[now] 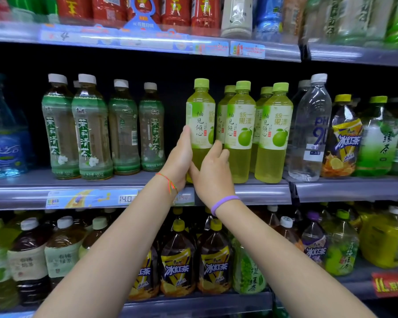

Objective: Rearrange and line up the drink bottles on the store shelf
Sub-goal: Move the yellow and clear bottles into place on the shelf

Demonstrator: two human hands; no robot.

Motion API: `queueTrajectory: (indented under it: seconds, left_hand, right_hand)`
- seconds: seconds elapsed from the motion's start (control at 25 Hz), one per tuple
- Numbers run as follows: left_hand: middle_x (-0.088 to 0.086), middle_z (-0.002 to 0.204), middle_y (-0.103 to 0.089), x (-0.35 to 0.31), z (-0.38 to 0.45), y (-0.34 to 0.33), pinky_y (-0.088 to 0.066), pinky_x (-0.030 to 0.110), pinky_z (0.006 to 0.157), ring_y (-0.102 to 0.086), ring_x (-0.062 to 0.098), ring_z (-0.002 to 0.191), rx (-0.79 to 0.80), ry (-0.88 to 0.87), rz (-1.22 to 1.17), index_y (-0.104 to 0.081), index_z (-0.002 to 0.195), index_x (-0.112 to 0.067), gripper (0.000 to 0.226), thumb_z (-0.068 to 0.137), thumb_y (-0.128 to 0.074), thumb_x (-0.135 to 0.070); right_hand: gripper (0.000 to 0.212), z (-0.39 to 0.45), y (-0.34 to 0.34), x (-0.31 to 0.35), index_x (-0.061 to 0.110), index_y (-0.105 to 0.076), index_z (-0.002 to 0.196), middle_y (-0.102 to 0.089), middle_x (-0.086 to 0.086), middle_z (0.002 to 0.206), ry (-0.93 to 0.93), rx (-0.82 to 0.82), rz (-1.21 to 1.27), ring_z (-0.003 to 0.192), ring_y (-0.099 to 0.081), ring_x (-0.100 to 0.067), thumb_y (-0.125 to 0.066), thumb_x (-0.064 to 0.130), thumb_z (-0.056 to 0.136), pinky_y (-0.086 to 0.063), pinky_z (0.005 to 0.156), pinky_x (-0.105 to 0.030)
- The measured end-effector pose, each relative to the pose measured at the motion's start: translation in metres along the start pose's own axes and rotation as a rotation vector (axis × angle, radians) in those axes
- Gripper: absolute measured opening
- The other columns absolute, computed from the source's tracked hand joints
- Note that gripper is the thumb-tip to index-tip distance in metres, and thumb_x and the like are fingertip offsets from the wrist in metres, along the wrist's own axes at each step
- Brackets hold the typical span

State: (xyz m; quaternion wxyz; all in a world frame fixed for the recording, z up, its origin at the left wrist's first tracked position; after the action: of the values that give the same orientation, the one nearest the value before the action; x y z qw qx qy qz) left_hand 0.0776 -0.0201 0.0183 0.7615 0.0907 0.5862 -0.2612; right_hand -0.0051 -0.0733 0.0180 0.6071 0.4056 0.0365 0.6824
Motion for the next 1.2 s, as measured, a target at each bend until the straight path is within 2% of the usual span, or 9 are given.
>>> queueTrajectory:
  seconds: [0.12,0.28,0.4,0.56,0.68,0.76,0.88,1.04,1.2]
  left_hand:
    - [-0.006,0.109,-0.072,0.001,0.002,-0.003,-0.05,0.028,0.089,-0.067,0.007,0.101,0.028,0.012,-0.028,-0.065,0.106,-0.033,0.045,0.103,-0.025,-0.054]
    - [-0.006,0.099,-0.075,0.001,0.004,-0.002,-0.054,0.029,0.086,-0.069,0.009,0.096,0.031,0.023,-0.027,-0.067,0.098,-0.032,0.046,0.103,-0.026,-0.053]
    - [-0.003,0.101,-0.076,0.004,0.007,0.0,-0.052,0.035,0.095,-0.07,0.014,0.101,0.024,0.026,-0.034,-0.07,0.094,-0.031,0.049,0.102,-0.028,-0.056]
    - [0.001,0.11,-0.074,0.005,0.011,0.001,-0.049,0.04,0.102,-0.068,0.017,0.107,0.021,0.035,-0.035,-0.07,0.106,-0.03,0.053,0.1,-0.026,-0.059]
    - [0.0,0.116,-0.072,0.003,0.015,0.0,-0.046,0.041,0.106,-0.065,0.017,0.114,0.018,0.027,-0.05,-0.07,0.103,-0.031,0.054,0.101,-0.023,-0.058]
    - [-0.002,0.115,-0.072,0.001,0.016,-0.003,-0.046,0.04,0.106,-0.064,0.016,0.113,0.019,0.025,-0.055,-0.07,0.1,-0.033,0.053,0.102,-0.022,-0.056]
    - [-0.001,0.113,-0.073,0.003,0.017,-0.002,-0.046,0.042,0.106,-0.065,0.017,0.112,0.017,0.028,-0.029,-0.07,0.104,-0.034,0.054,0.101,-0.022,-0.059]
    - [-0.001,0.111,-0.073,0.003,0.018,0.0,-0.047,0.04,0.104,-0.066,0.017,0.11,0.005,0.037,-0.004,-0.069,0.099,-0.034,0.054,0.101,-0.021,-0.059]
    - [0.002,0.114,-0.072,0.003,0.023,0.009,-0.048,0.042,0.104,-0.067,0.019,0.108,-0.074,0.0,0.004,-0.067,0.113,-0.029,0.058,0.096,-0.022,-0.063]
  right_hand:
    - [0.056,-0.001,-0.001,0.001,0.0,-0.036,0.128,-0.041,-0.016,0.122,0.017,-0.015,-0.022,0.109,-0.049,-0.032,-0.06,0.037,0.094,-0.042,0.087,-0.029]
    - [0.031,-0.002,-0.007,-0.004,0.001,-0.034,0.119,-0.045,-0.018,0.124,-0.108,0.085,0.257,0.112,-0.05,-0.035,-0.049,0.012,0.093,-0.044,0.091,-0.038]
    - [0.044,-0.003,-0.007,-0.004,-0.002,-0.028,0.133,-0.046,-0.02,0.129,-0.112,0.089,0.265,0.118,-0.05,-0.036,-0.045,0.008,0.094,-0.045,0.097,-0.043]
    - [0.07,-0.001,-0.009,-0.003,0.004,-0.014,0.15,-0.033,-0.017,0.145,-0.173,0.125,0.421,0.134,-0.034,-0.033,-0.047,0.022,0.091,-0.032,0.113,-0.046]
    - [0.067,0.014,-0.006,-0.004,0.008,-0.028,0.146,-0.041,-0.011,0.145,-0.282,0.074,0.631,0.133,-0.039,-0.029,-0.044,0.042,0.09,-0.034,0.112,-0.046]
    - [0.065,0.02,-0.009,-0.003,0.009,-0.027,0.148,-0.042,-0.009,0.146,-0.354,0.101,0.682,0.133,-0.041,-0.027,-0.042,0.047,0.096,-0.034,0.11,-0.041]
    - [0.063,0.02,-0.015,-0.003,0.008,-0.03,0.144,-0.047,-0.009,0.141,-0.395,0.115,0.696,0.126,-0.047,-0.027,-0.044,0.047,0.097,-0.039,0.104,-0.038]
    - [0.043,0.021,-0.02,-0.003,0.014,-0.035,0.121,-0.05,-0.009,0.132,-0.401,0.116,0.714,0.119,-0.05,-0.027,-0.046,0.046,0.094,-0.043,0.102,-0.044]
    - [0.051,0.02,-0.026,0.001,0.012,-0.036,0.131,-0.05,-0.009,0.134,-0.38,0.111,0.735,0.123,-0.049,-0.028,-0.047,0.043,0.092,-0.043,0.104,-0.047]
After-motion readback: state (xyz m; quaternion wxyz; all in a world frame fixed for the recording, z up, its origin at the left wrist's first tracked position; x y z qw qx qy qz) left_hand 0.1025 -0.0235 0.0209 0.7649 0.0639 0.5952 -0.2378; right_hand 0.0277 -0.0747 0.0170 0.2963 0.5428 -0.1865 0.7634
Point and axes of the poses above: each hand's wrist, its own z-axis towards the middle knuckle, its own y-axis out of the back of the hand, x = y × z, the point moved 7 cm from there along z, towards the middle knuckle
